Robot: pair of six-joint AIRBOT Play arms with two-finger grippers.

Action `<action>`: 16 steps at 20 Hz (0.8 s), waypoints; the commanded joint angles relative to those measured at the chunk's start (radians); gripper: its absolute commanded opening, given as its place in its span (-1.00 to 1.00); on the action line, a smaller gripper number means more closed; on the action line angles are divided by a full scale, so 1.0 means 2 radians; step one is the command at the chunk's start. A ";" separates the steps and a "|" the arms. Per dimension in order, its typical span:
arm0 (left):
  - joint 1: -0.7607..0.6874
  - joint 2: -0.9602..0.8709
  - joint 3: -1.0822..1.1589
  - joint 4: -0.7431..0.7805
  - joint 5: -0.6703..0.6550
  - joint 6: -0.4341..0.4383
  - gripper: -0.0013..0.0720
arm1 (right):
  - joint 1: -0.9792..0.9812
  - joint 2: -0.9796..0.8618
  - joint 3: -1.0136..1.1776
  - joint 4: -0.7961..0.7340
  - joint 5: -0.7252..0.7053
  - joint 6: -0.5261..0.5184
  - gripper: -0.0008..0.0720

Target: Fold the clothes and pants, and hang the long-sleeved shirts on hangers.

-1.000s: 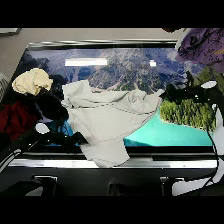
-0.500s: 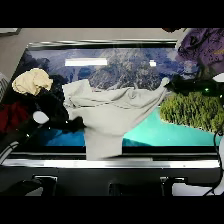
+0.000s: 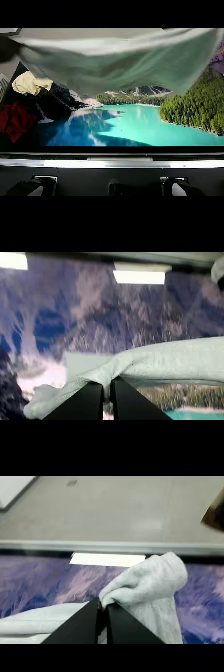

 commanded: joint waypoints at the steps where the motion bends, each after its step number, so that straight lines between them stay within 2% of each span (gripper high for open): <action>1: 0.002 0.070 0.090 0.072 -0.031 -0.006 -0.92 | 0.000 0.106 0.028 -0.055 -0.009 0.031 -0.88; 5: 0.002 0.133 0.090 0.115 -0.032 -0.067 -0.92 | 0.000 0.174 0.028 -0.105 -0.023 0.090 -0.88; 8: 0.002 0.134 0.090 0.140 -0.040 -0.089 -0.92 | 0.000 0.164 0.028 -0.101 0.004 0.123 -0.88; 11: 0.002 0.087 0.080 0.140 -0.101 -0.087 -0.92 | 0.000 0.100 0.026 -0.090 0.082 0.175 -0.88; 13: 0.002 0.036 0.053 0.139 -0.129 -0.065 -0.92 | 0.004 0.034 0.010 -0.073 0.125 0.186 -0.88; 16: 0.002 -0.062 0.003 0.139 -0.124 -0.029 -0.92 | 0.064 -0.088 -0.021 -0.094 0.128 0.186 -0.88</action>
